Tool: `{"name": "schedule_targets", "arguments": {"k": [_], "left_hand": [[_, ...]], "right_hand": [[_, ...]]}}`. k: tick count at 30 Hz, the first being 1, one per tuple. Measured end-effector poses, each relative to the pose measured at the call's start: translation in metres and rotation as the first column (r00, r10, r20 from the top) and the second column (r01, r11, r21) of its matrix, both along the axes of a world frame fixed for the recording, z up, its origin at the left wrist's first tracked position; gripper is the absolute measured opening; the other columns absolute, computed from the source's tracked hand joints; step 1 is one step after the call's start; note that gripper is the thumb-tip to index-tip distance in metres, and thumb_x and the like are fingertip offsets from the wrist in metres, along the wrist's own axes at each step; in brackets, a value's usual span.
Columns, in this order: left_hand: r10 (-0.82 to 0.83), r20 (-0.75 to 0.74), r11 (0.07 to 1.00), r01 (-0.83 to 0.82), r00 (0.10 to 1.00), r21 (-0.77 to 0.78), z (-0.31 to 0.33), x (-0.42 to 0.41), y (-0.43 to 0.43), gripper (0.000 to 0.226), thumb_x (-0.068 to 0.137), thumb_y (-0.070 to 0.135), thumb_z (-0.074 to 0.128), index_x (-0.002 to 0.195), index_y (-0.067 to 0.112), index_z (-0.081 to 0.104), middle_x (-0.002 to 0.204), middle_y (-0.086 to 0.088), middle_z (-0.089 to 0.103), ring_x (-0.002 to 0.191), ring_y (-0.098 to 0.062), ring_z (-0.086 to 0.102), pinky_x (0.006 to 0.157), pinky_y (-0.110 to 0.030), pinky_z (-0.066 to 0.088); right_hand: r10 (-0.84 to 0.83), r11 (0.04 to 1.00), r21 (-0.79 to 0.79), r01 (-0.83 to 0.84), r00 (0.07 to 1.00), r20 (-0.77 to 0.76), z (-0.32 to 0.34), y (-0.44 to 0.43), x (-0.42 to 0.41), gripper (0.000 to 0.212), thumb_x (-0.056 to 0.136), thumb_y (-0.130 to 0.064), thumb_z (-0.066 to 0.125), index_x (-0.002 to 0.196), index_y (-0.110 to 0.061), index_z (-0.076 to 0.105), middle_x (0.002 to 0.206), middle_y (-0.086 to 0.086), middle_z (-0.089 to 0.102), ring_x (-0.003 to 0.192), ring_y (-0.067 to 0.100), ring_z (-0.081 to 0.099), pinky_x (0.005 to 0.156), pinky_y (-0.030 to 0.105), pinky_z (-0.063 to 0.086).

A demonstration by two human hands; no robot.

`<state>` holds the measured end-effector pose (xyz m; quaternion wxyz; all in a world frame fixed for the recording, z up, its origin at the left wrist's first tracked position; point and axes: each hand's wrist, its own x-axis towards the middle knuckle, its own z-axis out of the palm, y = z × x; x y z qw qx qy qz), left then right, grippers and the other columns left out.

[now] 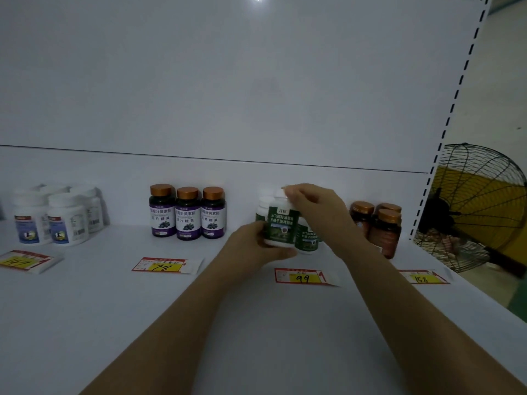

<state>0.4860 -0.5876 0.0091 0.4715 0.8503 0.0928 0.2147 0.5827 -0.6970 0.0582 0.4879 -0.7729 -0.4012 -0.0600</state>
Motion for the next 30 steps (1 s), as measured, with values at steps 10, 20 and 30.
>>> {"name": "schedule_targets", "arguments": {"k": [10,20,30], "left_hand": [[-0.024,0.003,1.000,0.024,1.000,-0.009,-0.006,-0.001,0.001,0.033,0.070,0.028,0.080,0.093,0.037,0.057,0.100,0.009,0.070,0.092,-0.004,0.067,0.084,-0.022,0.054],[-0.033,0.017,0.999,0.032,0.999,0.009,-0.005,0.001,0.001,0.033,0.069,0.030,0.080,0.089,0.038,0.055,0.094,0.014,0.067,0.090,0.000,0.065,0.077,-0.015,0.051],[-0.041,0.039,0.999,0.041,0.998,0.000,-0.004,0.001,0.000,0.035,0.069,0.027,0.081,0.090,0.037,0.054,0.094,0.014,0.066,0.090,-0.001,0.065,0.080,-0.018,0.052]], "right_hand": [[0.138,0.982,0.147,-0.115,0.978,-0.156,-0.019,-0.001,0.008,0.018,0.094,-0.036,0.053,0.101,-0.029,0.069,0.097,-0.004,0.071,0.096,0.017,0.066,0.090,0.044,0.054],[0.154,0.977,0.169,-0.127,0.976,-0.154,-0.019,-0.001,0.008,0.017,0.095,-0.034,0.052,0.100,-0.029,0.068,0.097,-0.003,0.071,0.095,0.017,0.066,0.090,0.043,0.054],[0.173,0.967,0.217,-0.134,0.969,-0.176,-0.019,-0.001,0.007,0.017,0.094,-0.032,0.054,0.100,-0.026,0.069,0.098,-0.002,0.071,0.096,0.018,0.066,0.090,0.044,0.054]]}}
